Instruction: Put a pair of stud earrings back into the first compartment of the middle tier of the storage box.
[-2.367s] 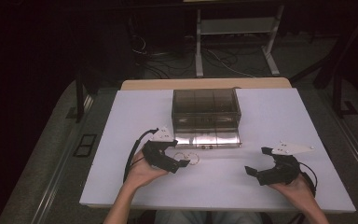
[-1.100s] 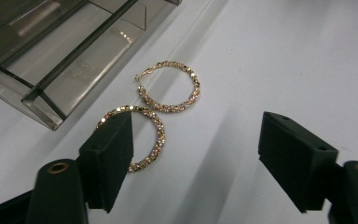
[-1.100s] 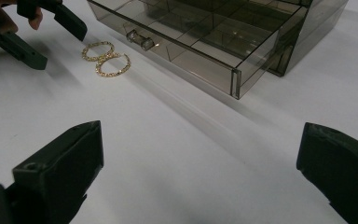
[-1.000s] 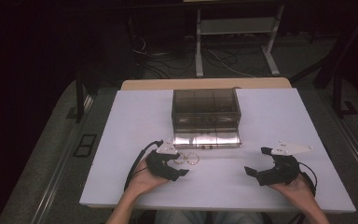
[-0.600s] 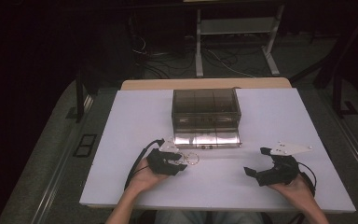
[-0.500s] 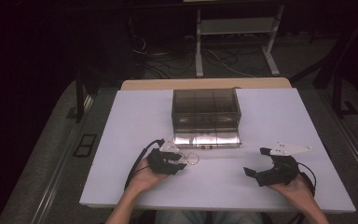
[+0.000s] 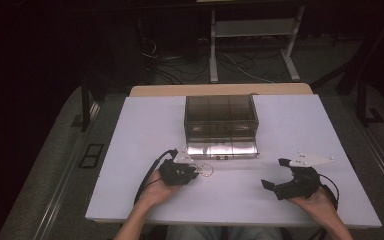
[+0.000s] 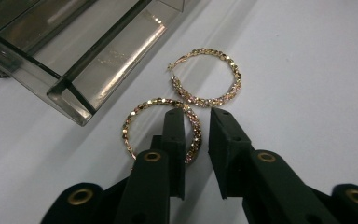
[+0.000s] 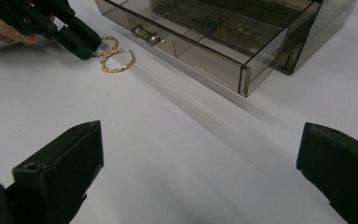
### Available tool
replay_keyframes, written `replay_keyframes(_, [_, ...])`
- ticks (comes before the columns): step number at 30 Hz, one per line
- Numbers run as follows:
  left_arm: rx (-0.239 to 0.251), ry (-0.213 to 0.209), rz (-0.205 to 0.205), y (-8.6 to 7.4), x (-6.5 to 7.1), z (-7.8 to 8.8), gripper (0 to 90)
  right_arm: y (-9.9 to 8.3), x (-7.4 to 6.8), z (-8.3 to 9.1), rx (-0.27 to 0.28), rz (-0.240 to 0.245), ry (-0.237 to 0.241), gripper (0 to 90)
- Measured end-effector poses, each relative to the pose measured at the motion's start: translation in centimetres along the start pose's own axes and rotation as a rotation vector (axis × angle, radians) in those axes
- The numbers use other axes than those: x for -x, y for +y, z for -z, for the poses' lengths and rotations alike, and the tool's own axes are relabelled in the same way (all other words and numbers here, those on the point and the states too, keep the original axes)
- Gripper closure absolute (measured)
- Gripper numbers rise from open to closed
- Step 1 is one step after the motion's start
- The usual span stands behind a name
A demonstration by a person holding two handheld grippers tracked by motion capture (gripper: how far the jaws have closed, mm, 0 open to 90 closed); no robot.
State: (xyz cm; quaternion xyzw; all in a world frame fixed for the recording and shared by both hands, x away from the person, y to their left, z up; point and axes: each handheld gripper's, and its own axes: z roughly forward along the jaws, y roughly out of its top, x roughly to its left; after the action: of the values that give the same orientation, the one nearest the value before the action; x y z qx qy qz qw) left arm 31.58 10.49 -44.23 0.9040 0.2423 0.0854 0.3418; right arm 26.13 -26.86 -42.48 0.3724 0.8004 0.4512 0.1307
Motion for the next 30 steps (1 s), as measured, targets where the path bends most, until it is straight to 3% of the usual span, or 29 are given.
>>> replay_keyframes(11, [-0.008, -0.017, 0.067, 0.0, -0.6, 0.0, 84.7, 0.0, 0.0, 0.0, -0.001, -0.001, -0.014, 0.0])
replay_keyframes(13, [-0.007, -0.024, 0.071, 0.0, -0.8, 0.0, 84.8, 0.0, 0.0, 0.0, 0.000, 0.000, -0.014, 0.0])
replay_keyframes(18, [-0.005, -0.039, 0.129, 0.0, -1.0, -0.1, 85.7, 0.0, 0.1, 0.0, 0.003, 0.001, -0.016, 0.0])
replay_keyframes(30, [0.009, -0.077, 0.186, 0.0, -1.6, 0.0, 86.1, 0.0, 0.1, 0.0, 0.003, -0.002, -0.015, 0.0])
